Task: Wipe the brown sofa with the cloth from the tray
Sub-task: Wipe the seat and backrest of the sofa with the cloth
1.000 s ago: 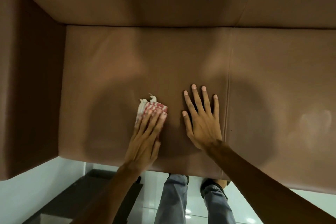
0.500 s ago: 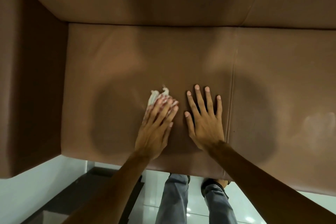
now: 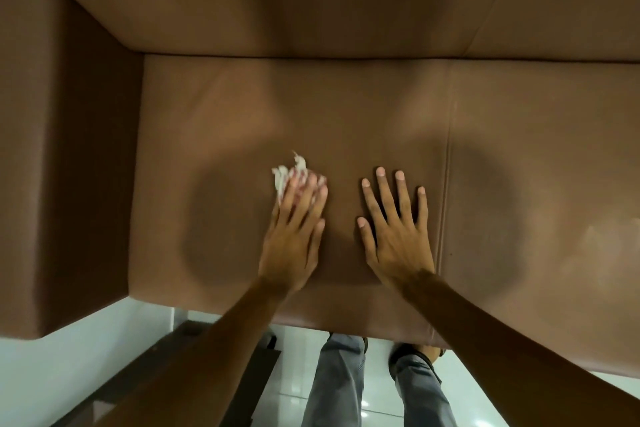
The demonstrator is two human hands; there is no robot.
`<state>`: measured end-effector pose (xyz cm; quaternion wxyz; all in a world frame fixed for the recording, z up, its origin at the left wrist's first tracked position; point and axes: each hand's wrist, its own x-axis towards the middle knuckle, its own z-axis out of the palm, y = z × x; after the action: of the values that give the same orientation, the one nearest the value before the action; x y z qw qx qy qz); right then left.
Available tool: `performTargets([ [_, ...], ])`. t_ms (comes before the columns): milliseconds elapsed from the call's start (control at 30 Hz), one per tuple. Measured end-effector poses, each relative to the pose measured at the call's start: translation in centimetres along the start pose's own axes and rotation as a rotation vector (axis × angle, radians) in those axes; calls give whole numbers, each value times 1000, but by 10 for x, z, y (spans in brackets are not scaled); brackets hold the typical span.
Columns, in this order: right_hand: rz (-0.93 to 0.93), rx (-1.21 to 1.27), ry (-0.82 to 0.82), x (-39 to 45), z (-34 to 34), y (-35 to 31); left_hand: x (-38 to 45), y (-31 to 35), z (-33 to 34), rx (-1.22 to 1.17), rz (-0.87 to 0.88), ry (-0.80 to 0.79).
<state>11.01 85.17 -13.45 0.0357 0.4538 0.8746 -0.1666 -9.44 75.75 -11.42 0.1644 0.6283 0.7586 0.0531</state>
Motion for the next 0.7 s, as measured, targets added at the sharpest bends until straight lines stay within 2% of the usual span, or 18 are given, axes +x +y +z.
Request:
performTargets([
  [133, -6, -25, -60, 0, -6, 2, -57, -40, -6, 60, -29, -141],
  [233, -15, -44, -102, 2, -8, 2, -13, -65, -22, 59, -181, -20],
  [333, -11, -47, -107, 1, -8, 2, 48, -51, -32, 34, -299, 145],
  [400, -18, -43, -106, 2, -9, 2, 71, -24, -27, 22, -269, 164],
  [467, -21, -43, -110, 2, -10, 2, 68, 0, -15, 17, -152, 140],
  [567, -14, -32, -138, 2, -14, 1, 10, 8, 0, -3, 25, -12],
  [633, -25, -43, -140, 2, -16, 2, -41, -9, 3, 16, 37, -105],
  [700, -29, -36, -167, 3, -17, 4, -66, -40, -1, 17, -28, -141],
])
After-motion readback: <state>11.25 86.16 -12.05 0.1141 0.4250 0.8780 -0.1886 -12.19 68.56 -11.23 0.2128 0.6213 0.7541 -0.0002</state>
